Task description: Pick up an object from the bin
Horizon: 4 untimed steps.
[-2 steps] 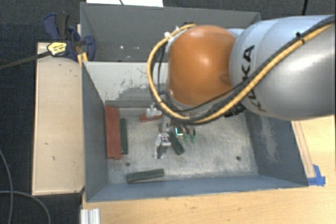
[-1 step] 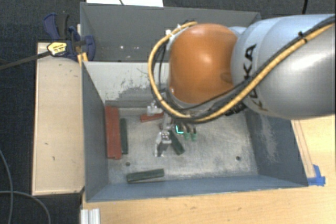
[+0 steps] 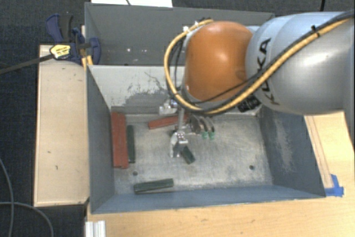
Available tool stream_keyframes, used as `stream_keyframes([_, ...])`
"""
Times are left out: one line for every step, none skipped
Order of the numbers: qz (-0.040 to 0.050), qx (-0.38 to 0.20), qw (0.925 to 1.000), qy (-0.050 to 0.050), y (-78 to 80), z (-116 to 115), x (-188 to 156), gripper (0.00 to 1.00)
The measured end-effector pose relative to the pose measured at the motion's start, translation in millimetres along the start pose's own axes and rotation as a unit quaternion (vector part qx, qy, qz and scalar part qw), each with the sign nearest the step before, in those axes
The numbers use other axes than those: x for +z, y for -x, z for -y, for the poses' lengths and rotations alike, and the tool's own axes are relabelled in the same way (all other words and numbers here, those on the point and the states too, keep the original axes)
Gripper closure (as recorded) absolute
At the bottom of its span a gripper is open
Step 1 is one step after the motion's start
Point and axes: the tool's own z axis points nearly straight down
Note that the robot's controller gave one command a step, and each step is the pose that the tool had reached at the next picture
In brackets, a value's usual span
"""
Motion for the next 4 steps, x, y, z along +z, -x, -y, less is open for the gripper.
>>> stream_keyframes([-0.0012, -0.019, 0.9998, -0.002, 14.1, 19.3, 54.1, 0.0])
stream_keyframes([-0.0041, -0.065, 0.9979, -0.002, 44.6, 19.7, 80.0, 0.0])
stream_keyframes([0.0041, -0.096, 0.9954, -0.001, 45.5, 103.5, 128.8, 1.0])
stream_keyframes([-0.0013, -0.093, 0.9956, -0.001, 41.7, 104.2, 132.9, 0.0])
